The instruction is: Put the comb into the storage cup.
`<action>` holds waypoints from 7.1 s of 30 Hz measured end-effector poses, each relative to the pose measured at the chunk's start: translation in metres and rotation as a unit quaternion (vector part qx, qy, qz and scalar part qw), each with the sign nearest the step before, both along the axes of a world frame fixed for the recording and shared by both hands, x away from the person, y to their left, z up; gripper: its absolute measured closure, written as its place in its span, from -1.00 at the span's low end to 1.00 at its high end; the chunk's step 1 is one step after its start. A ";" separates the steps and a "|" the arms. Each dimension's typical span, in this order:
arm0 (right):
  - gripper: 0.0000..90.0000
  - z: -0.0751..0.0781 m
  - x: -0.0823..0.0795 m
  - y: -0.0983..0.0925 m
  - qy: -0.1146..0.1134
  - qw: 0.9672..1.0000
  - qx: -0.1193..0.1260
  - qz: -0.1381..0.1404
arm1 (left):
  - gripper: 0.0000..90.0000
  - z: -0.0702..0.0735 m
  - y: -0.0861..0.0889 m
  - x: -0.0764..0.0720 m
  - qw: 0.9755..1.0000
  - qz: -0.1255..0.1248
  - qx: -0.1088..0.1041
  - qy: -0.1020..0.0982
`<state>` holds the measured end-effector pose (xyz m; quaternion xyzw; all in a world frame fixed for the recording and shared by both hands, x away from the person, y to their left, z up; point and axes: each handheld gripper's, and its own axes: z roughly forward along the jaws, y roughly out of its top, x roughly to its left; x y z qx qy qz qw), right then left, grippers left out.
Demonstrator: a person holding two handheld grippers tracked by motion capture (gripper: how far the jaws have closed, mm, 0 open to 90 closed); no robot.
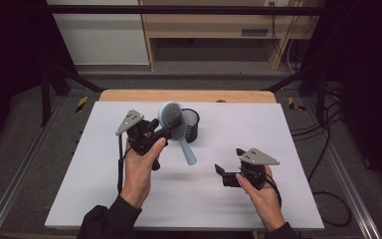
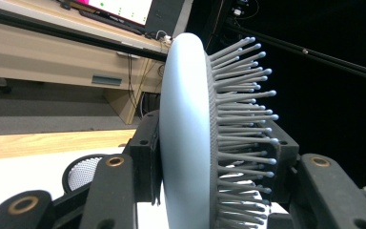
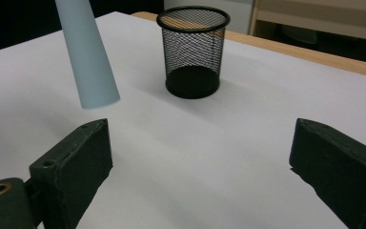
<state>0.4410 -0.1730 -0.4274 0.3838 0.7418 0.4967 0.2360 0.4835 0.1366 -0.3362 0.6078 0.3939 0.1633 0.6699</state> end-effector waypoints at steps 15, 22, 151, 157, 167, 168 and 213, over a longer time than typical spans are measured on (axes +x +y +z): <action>-0.81 -0.011 -0.015 -0.034 -0.019 0.998 -0.013 -0.050 | 0.14 0.011 -0.002 0.011 1.000 0.000 0.006 -0.009; -0.87 -0.010 -0.025 -0.046 -0.017 0.999 -0.019 -0.044 | 0.14 0.020 -0.004 0.020 1.000 0.006 0.006 -0.017; -0.88 -0.021 -0.019 -0.045 0.011 1.000 0.016 0.004 | 0.13 0.028 -0.020 0.117 0.995 0.078 0.041 -0.055; -0.88 -0.021 -0.019 -0.045 0.007 1.000 0.014 0.004 | 0.13 0.023 -0.020 0.118 0.995 0.079 0.045 -0.051; -0.88 -0.021 -0.019 -0.045 0.009 1.000 0.010 0.003 | 0.13 0.014 -0.024 0.120 0.995 0.076 0.051 -0.043; -0.88 -0.021 -0.019 -0.045 0.009 1.000 0.010 0.002 | 0.13 0.013 -0.024 0.120 0.995 0.076 0.052 -0.043; -0.89 -0.021 -0.019 -0.042 0.005 1.000 0.002 0.014 | 0.12 -0.029 -0.027 0.123 0.994 0.080 0.070 -0.016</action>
